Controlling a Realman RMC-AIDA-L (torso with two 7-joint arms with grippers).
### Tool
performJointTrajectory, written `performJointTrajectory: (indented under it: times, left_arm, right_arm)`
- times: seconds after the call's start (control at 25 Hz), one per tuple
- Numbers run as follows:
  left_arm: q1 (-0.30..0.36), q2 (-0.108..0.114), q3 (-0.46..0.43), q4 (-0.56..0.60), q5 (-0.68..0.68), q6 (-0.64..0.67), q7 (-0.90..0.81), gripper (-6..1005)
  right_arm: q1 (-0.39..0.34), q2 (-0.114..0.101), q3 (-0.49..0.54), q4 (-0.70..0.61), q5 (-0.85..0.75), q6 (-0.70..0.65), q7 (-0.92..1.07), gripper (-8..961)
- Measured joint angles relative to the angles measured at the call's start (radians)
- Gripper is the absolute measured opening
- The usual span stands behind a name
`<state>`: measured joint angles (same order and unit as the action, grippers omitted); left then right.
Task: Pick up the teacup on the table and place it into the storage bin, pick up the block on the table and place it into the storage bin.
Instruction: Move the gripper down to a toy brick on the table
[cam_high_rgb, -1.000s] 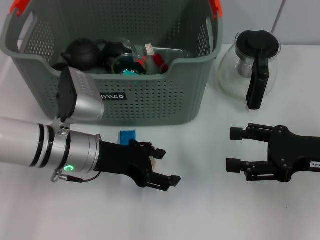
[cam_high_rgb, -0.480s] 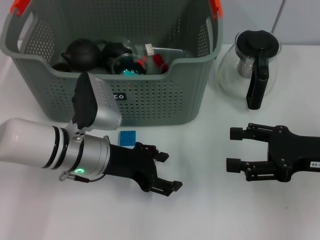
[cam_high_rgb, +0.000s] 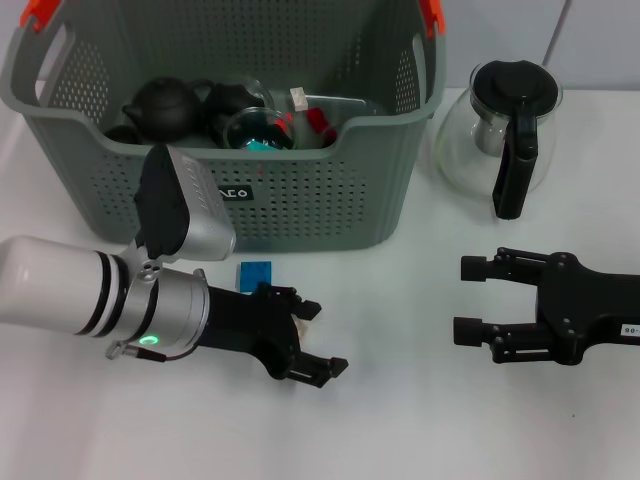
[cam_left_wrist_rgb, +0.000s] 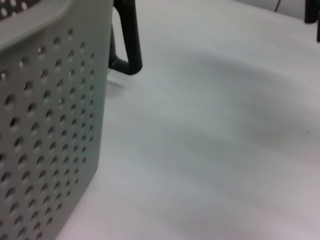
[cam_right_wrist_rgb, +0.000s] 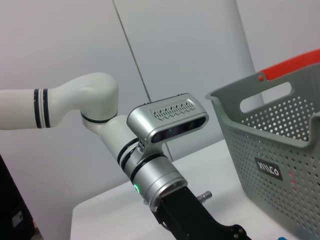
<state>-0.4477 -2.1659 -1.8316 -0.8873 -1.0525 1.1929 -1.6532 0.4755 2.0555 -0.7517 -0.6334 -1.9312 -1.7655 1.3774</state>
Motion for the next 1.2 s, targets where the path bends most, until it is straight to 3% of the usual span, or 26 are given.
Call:
performJointTrajectory:
  times: [0.28, 0.6, 1.2]
  left_arm:
    - [0.019, 0.003, -0.009, -0.018, 0.008, 0.033, -0.013, 830]
    - [0.117, -0.002, -0.011, -0.179, 0.0, 0.074, -0.013, 828]
    - [0.05, 0.003, -0.011, -0.067, 0.012, -0.03, 0.089, 823]
  right_arm:
    - [-0.001, -0.002, 0.0, 0.0, 0.0, -0.001, 0.0, 915]
    - [0.002, -0.003, 0.0, 0.0, 0.0, -0.001, 0.0, 915]
    - [-0.002, -0.002, 0.0, 0.0, 0.0, -0.003, 0.0, 915]
